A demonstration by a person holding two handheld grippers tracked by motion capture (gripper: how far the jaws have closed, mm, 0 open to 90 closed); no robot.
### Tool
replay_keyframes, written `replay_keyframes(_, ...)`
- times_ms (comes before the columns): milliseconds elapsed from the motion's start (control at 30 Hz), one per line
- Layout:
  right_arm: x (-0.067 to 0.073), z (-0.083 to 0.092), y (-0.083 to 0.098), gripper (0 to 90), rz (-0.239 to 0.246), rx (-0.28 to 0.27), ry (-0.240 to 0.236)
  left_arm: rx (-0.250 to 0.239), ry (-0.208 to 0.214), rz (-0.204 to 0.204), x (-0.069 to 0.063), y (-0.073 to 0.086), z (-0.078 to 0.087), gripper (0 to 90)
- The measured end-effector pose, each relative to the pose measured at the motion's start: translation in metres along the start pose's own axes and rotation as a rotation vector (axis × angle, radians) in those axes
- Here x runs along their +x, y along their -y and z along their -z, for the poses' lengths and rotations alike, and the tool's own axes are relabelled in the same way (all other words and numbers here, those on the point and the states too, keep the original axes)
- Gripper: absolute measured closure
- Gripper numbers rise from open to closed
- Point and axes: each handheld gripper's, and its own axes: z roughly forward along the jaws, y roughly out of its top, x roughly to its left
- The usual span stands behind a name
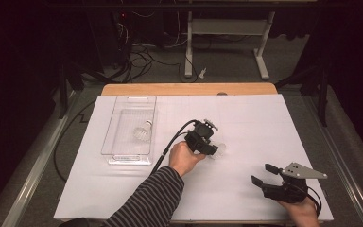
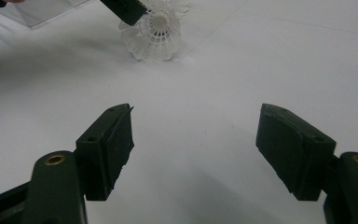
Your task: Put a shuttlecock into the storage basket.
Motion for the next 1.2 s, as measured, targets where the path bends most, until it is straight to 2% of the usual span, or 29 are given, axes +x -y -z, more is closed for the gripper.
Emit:
replay_keyframes(433,-0.0002,-0.0002,0.0002,27.7,-0.001,-0.002,-0.003,-0.001,0.001,-0.017,-0.0016,0.0009,0.0034,71.3)
replay_keyframes(767,-0.0003,-0.0002,0.0002,27.7,-0.002,-0.002,-0.004,0.019,0.009,-0.029,-0.002,0.0019,0.0055,82.1)
replay_keyframes(1200,-0.0004,0.0,0.0002,27.7,-0.002,-0.001,-0.003,0.037,0.004,-0.064,-0.0034,0.0037,0.0087,87.5)
